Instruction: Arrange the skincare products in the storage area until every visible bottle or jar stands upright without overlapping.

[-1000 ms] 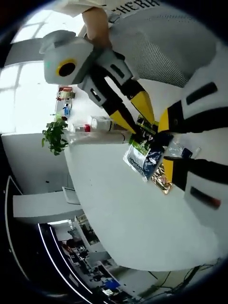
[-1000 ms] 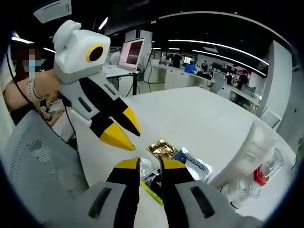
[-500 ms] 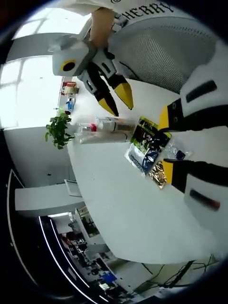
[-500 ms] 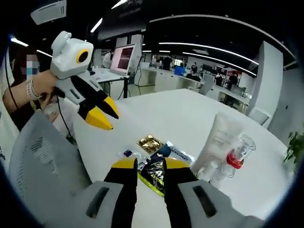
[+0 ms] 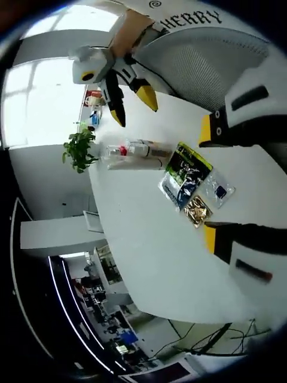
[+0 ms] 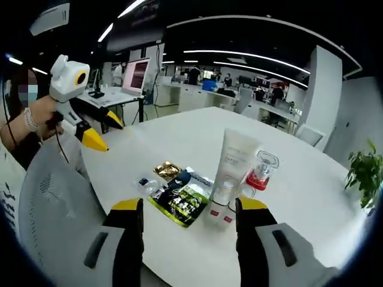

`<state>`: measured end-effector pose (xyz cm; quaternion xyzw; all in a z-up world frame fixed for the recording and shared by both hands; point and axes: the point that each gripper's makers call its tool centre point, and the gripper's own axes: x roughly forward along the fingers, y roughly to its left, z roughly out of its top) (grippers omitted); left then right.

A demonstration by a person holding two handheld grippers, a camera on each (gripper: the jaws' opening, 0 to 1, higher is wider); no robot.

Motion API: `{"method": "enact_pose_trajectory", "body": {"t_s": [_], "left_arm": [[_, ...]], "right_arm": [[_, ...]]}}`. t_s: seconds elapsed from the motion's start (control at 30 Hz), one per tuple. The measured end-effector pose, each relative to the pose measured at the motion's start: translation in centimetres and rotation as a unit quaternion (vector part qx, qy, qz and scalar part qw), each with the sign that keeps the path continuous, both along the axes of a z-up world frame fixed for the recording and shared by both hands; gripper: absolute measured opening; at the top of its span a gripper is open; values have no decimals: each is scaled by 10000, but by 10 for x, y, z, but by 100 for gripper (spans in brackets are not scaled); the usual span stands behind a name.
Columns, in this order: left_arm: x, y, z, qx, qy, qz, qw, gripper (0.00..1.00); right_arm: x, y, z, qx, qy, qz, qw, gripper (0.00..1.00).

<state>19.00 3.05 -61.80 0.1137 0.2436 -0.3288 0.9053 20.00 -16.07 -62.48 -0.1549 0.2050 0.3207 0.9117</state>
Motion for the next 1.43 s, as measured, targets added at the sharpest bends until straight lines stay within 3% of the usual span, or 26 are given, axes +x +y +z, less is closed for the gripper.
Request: {"method": "enact_pose_trajectory", "body": {"t_s": [0.37,0.67,1.13,1.43], "left_arm": [[-2,4,-4,-356,109,282,9989,80],[-5,0,-8,-430,245,251,9985,95],[-5,-2,-7,-523,233,206,9981,99],[-5,-3,-10,-526,303,222,9979,99]], "right_arm": [[0,-15,-10,214,260,-369,9988,95],[2,-16,-12,299,321,-418,9982,99],[4,-25,-15,352,449,-627,9964,100],[2,-21,-22,194,583,-523,9967,100]]}}
